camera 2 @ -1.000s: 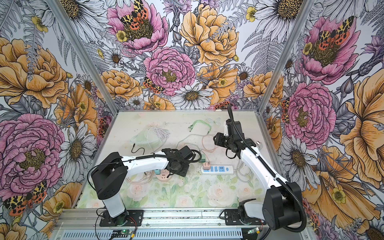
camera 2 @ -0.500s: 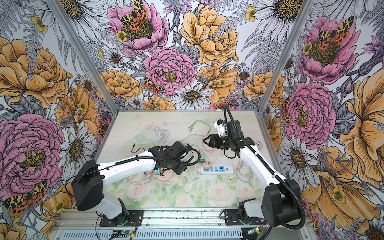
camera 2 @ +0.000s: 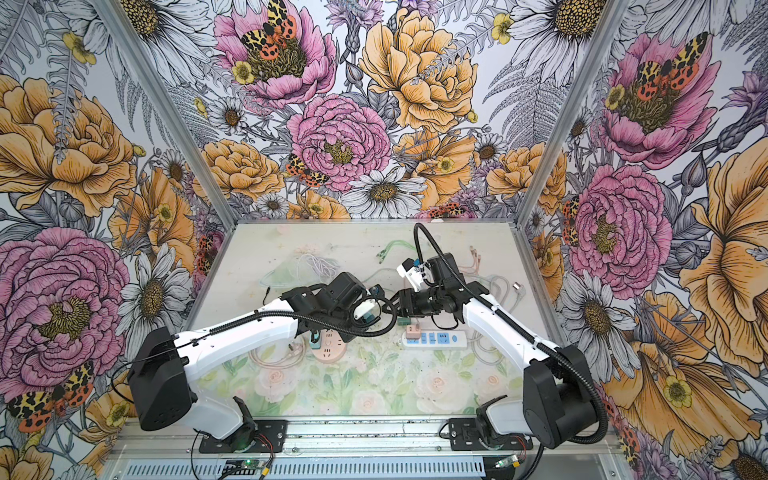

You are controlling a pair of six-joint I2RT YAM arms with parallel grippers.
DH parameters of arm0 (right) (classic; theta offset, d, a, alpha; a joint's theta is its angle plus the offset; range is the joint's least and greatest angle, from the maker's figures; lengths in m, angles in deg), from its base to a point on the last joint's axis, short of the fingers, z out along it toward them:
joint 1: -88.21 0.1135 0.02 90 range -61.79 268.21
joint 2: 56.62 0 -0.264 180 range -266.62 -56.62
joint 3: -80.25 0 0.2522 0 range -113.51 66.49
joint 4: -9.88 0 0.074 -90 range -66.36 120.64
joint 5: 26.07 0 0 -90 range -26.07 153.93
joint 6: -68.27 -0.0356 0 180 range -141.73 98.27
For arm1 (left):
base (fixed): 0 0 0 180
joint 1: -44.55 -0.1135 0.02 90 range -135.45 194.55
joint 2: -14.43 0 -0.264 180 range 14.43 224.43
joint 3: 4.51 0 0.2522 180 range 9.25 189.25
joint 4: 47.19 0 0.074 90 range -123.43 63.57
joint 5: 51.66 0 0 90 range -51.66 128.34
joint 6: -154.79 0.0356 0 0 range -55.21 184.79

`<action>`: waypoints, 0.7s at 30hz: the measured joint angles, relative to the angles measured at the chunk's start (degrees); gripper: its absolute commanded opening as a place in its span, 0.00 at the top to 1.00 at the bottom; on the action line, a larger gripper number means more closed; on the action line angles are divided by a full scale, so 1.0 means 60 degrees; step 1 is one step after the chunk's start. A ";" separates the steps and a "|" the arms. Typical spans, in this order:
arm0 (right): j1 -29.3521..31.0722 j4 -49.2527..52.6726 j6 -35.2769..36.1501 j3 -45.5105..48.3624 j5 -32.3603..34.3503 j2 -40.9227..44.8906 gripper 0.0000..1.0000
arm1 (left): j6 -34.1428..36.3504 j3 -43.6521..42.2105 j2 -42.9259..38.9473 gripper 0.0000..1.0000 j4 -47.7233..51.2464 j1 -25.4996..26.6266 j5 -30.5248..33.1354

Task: Insert the plug
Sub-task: 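Lift the teal charger toward the power strip with the left gripper while the right approaches, then close the right gripper on the teal charger while the left gripper opens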

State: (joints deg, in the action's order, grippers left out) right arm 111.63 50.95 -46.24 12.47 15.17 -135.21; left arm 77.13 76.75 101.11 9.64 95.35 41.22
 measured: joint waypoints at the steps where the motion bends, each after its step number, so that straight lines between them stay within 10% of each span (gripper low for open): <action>1: 0.0109 -0.0022 0.0026 0.0040 -0.0044 -0.0080 0.48 | 0.0084 0.0040 0.0011 0.56 -0.0007 0.0000 -0.0040; 21: 0.0492 -0.0790 -0.0080 0.0084 -0.0827 -0.1315 0.53 | 0.0535 0.0127 0.0011 0.56 0.0204 0.0186 -0.0197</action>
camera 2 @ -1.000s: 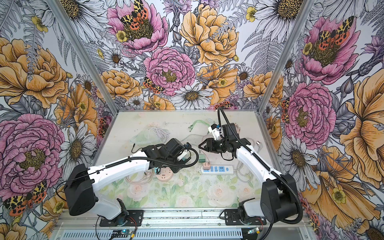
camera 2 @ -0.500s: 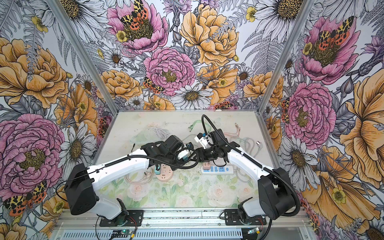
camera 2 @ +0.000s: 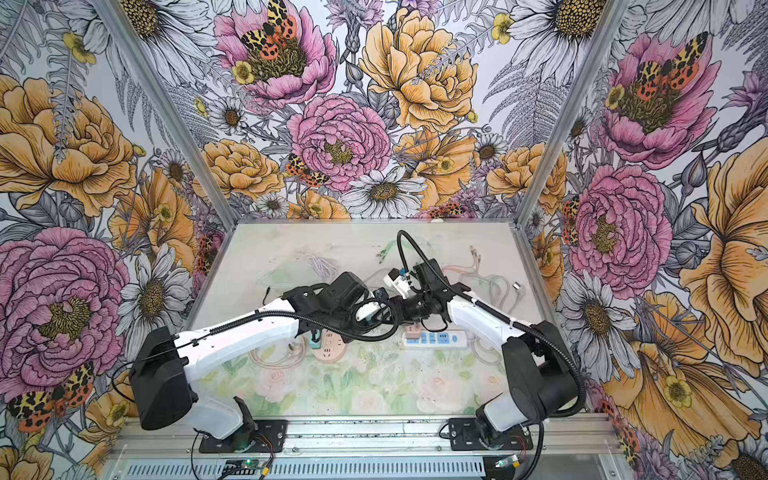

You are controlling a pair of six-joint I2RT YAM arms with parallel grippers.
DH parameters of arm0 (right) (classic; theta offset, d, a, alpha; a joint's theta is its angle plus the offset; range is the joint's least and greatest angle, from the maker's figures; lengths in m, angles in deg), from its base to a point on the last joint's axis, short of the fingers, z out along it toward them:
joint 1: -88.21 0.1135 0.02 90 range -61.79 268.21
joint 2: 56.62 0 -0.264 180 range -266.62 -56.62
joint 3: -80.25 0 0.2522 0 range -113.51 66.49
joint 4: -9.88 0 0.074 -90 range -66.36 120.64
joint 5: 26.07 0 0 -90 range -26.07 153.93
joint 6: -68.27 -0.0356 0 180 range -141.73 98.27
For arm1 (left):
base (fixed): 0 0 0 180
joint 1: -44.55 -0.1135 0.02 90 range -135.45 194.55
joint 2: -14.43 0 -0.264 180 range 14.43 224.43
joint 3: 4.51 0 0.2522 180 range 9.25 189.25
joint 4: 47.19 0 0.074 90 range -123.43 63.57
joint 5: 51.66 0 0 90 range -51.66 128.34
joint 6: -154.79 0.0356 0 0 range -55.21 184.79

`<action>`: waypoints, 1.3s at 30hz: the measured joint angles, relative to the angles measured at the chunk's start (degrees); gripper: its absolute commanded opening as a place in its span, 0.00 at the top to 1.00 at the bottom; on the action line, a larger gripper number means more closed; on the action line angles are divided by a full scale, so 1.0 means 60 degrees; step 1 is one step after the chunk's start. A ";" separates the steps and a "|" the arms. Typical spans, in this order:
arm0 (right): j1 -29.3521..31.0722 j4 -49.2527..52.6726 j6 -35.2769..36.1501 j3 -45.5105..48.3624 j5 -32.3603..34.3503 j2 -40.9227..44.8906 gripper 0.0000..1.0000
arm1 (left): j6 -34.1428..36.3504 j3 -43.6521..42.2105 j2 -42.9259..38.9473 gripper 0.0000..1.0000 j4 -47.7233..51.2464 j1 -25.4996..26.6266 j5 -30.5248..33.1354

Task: Insert the plug
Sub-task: 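Close the right gripper on the teal charger while the left gripper opens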

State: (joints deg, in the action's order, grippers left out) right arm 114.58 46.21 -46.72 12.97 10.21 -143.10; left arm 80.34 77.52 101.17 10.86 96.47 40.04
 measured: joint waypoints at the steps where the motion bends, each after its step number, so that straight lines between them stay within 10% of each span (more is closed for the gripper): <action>1: 0.0015 -0.0047 -0.0011 0.0000 -0.0069 -0.0047 0.54 | 0.0015 0.0011 0.0000 0.56 0.0033 0.0000 0.0000; 14: 0.0113 -0.0415 -0.0168 0.0000 -0.0634 -0.0291 0.71 | 0.0240 0.0178 0.0189 0.56 -0.0069 0.0113 0.0004; 20: 0.0109 -0.0463 -0.0135 0.0000 -0.0696 -0.0291 1.00 | 0.0233 0.0178 0.0189 0.46 -0.0109 0.0113 0.0062; 39: 0.0066 -0.1246 -0.1592 -0.0685 0.2455 0.0455 1.00 | -0.4273 -0.2718 -0.3162 0.36 -0.2575 0.0080 0.1005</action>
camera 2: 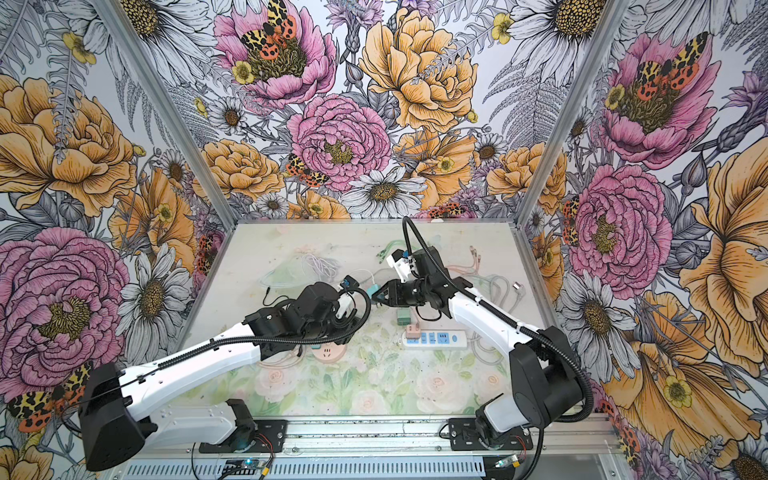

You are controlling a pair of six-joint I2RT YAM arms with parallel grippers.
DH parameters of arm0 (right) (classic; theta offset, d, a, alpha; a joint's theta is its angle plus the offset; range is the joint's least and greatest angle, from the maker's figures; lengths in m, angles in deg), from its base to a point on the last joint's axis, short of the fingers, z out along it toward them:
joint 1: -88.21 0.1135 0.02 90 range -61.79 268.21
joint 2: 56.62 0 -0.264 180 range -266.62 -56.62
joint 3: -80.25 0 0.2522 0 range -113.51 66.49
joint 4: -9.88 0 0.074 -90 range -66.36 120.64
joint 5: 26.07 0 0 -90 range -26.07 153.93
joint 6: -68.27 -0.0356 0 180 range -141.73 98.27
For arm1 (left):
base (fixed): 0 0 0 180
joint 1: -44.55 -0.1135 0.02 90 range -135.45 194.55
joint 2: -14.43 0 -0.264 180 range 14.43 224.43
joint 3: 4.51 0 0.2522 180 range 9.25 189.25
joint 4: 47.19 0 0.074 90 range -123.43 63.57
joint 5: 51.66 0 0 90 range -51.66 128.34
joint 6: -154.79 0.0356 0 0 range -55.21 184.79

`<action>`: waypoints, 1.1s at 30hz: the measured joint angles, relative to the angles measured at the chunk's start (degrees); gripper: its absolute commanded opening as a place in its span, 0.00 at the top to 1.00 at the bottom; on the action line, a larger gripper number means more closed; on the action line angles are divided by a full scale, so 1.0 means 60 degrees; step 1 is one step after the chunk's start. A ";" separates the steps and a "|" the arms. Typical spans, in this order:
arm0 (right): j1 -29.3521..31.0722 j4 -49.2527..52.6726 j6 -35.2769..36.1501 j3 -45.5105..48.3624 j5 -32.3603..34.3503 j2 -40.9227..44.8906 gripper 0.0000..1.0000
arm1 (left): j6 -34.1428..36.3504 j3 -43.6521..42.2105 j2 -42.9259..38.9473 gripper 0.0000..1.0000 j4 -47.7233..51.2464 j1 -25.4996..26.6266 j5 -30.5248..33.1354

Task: Insert the plug

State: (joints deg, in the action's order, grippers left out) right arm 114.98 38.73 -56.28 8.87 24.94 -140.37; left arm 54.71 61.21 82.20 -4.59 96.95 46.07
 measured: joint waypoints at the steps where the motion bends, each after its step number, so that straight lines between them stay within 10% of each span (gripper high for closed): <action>1: 0.0000 -0.0277 -0.0310 0.0069 0.0095 0.0044 1.00 | -0.0321 -0.0204 -0.0197 0.36 -0.0219 0.0080 0.0168; 11: 0.0208 -0.4481 -0.4532 0.2240 0.0805 0.0270 1.00 | -0.2153 -0.1486 -0.0222 0.37 -0.4018 0.1443 0.2550; 33: 0.0510 -0.4637 -0.5526 0.2339 0.2178 0.1690 1.00 | -0.2616 -0.1348 0.1228 0.37 -0.7238 0.1577 0.4003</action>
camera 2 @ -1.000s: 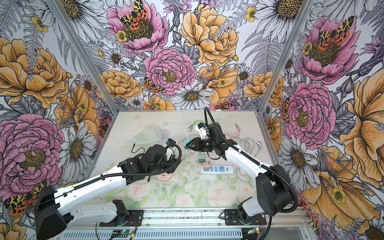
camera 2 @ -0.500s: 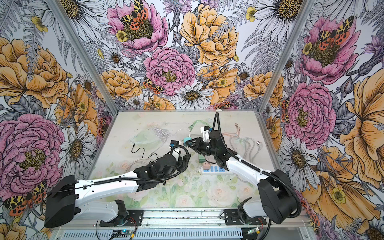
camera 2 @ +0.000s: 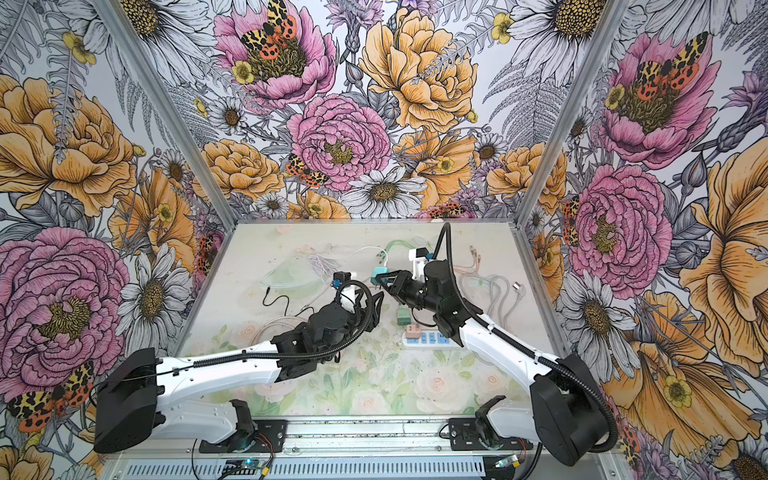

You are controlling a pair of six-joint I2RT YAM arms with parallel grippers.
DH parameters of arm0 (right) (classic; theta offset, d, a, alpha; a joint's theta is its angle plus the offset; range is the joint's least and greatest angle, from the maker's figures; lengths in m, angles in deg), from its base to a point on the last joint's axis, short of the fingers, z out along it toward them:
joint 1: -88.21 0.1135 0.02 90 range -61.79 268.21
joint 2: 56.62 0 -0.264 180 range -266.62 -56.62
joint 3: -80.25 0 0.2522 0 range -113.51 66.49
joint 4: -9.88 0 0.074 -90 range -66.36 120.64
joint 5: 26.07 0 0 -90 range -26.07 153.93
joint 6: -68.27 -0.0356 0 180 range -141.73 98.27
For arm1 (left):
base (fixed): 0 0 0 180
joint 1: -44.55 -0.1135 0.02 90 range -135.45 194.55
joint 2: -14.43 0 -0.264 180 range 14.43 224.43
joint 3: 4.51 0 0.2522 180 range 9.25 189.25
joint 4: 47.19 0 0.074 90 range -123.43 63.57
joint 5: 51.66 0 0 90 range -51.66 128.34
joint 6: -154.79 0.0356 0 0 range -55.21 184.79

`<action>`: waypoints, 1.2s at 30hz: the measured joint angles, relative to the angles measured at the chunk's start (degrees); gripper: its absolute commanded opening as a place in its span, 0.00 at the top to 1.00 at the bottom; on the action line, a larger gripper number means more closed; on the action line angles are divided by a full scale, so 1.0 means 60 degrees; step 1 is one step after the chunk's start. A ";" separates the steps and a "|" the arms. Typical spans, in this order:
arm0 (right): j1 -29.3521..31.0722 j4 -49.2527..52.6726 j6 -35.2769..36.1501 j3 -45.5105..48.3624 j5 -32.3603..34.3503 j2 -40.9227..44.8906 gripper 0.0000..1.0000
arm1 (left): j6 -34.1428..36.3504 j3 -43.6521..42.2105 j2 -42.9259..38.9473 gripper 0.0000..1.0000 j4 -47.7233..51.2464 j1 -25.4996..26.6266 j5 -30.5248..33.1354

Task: Insert the plug

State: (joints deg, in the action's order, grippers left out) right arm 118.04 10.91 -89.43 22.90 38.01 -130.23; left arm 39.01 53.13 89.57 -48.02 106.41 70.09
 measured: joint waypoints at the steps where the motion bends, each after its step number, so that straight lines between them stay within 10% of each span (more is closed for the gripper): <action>1: 0.0000 -0.0004 -0.0069 0.0000 -0.0018 -0.0036 1.00 | 0.0000 0.0000 0.0022 0.36 -0.0062 -0.0040 0.0000; 36: 0.0004 -0.0040 -0.0907 0.0000 -0.0178 -0.0062 1.00 | -0.0109 -0.0004 0.1180 0.37 -0.1457 -0.0266 -0.0219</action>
State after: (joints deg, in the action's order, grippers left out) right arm 118.06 10.67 -94.88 22.90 36.94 -130.60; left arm 38.36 53.10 96.65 -56.77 104.82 68.78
